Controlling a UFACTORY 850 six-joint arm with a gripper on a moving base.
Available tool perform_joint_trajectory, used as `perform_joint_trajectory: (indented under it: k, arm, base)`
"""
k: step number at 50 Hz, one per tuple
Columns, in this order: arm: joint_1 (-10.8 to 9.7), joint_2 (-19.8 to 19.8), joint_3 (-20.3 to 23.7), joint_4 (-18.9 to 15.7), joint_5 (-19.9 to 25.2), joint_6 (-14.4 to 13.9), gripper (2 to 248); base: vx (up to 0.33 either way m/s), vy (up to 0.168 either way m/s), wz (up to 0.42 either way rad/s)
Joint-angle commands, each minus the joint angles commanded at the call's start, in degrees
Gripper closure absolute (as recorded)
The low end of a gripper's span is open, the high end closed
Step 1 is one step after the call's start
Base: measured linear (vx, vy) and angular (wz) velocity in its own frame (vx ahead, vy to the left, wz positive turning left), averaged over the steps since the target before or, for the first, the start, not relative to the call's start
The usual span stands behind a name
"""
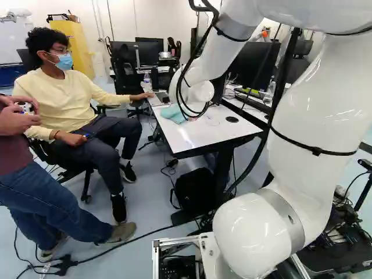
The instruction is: Clean the table with the green towel
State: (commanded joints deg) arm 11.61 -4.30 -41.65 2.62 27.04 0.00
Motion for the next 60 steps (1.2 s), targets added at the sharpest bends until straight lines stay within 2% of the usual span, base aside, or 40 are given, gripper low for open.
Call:
perform_joint_trajectory:
  k: [25, 30, 39, 60]
  arm:
    - [3.2, 4.8, 6.0, -1.8, 13.5, 0.0, 3]
    - [3.9, 4.8, 6.7, -1.8, 15.0, 0.0, 3]
    - [5.0, 3.3, 6.4, 0.9, 12.9, 0.0, 3]
    - [7.5, -1.8, 3.4, 10.5, 3.1, 0.0, 3]
  base:
    - [0.000, 0.000, 0.000]
    - [0.000, 0.000, 0.000]
    - [0.000, 0.000, 0.000]
    - [0.000, 0.000, 0.000]
